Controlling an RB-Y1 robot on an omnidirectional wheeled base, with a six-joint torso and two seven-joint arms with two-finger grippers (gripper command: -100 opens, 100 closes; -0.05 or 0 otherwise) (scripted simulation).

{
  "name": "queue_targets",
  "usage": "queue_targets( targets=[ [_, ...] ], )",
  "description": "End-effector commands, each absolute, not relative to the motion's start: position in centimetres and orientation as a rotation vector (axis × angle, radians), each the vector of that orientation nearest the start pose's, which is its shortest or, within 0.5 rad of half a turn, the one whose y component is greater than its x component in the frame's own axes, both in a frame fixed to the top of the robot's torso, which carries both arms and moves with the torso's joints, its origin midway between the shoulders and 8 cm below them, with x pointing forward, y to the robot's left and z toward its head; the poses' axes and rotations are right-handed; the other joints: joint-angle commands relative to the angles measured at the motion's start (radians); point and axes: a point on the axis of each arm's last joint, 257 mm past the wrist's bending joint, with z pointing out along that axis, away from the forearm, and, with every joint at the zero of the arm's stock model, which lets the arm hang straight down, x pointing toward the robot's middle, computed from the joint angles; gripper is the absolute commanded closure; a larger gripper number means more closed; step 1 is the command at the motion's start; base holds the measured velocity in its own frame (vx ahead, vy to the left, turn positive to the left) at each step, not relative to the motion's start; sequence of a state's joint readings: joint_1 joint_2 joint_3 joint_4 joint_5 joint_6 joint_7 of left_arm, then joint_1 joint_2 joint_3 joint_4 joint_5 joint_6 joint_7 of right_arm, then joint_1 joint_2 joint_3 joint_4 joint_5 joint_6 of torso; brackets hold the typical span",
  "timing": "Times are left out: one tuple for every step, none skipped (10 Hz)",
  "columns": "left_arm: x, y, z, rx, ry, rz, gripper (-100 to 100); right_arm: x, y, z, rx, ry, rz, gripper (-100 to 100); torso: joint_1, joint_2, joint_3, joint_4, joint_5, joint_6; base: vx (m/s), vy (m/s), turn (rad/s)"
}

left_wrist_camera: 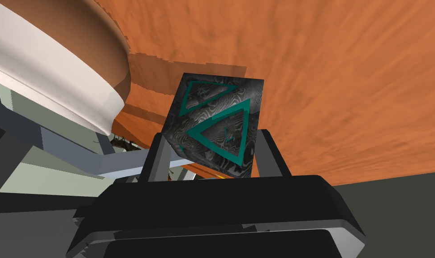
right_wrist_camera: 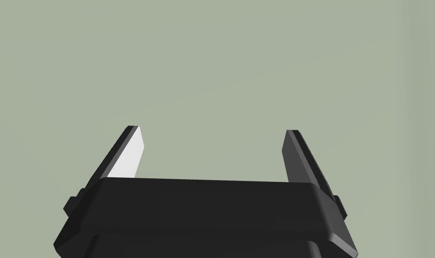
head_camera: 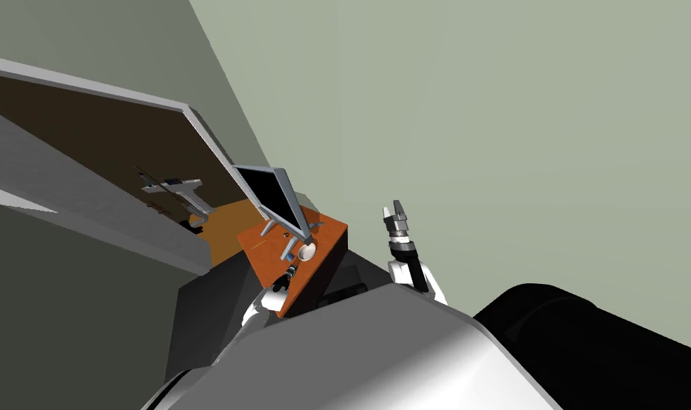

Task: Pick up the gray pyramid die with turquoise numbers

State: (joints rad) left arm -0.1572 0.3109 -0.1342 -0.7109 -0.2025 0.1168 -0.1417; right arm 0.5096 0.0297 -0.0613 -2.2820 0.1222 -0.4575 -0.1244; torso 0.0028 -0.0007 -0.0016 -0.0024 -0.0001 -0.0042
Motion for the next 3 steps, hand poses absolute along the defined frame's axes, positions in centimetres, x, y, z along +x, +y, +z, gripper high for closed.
queue_targets(
  targets=[
    [42.48, 37.2, -54.43, -1.083, 2.119, -0.242, 100, 34.82, -29.24, 1.34, 0.689, 0.657, 1.26, 0, 0.0, 0.0, 0.0, 0.0, 0.0, 0.0, 0.005, -0.013, 0.144],
    [42.45, 37.63, -54.49, -1.09, 2.112, -0.238, 100, 34.82, -29.24, 1.34, 0.689, 0.657, 1.26, 0, 0.0, 0.0, 0.0, 0.0, 0.0, 0.0, 0.002, -0.007, 0.031],
    [42.44, 37.6, -54.5, -1.089, 2.114, -0.238, 0, 34.82, -29.23, 1.34, 0.689, 0.657, 1.26, 0, 0.0, 0.0, 0.0, 0.0, 0.0, 0.0, 0.0, 0.0, 0.0]
  ],
)
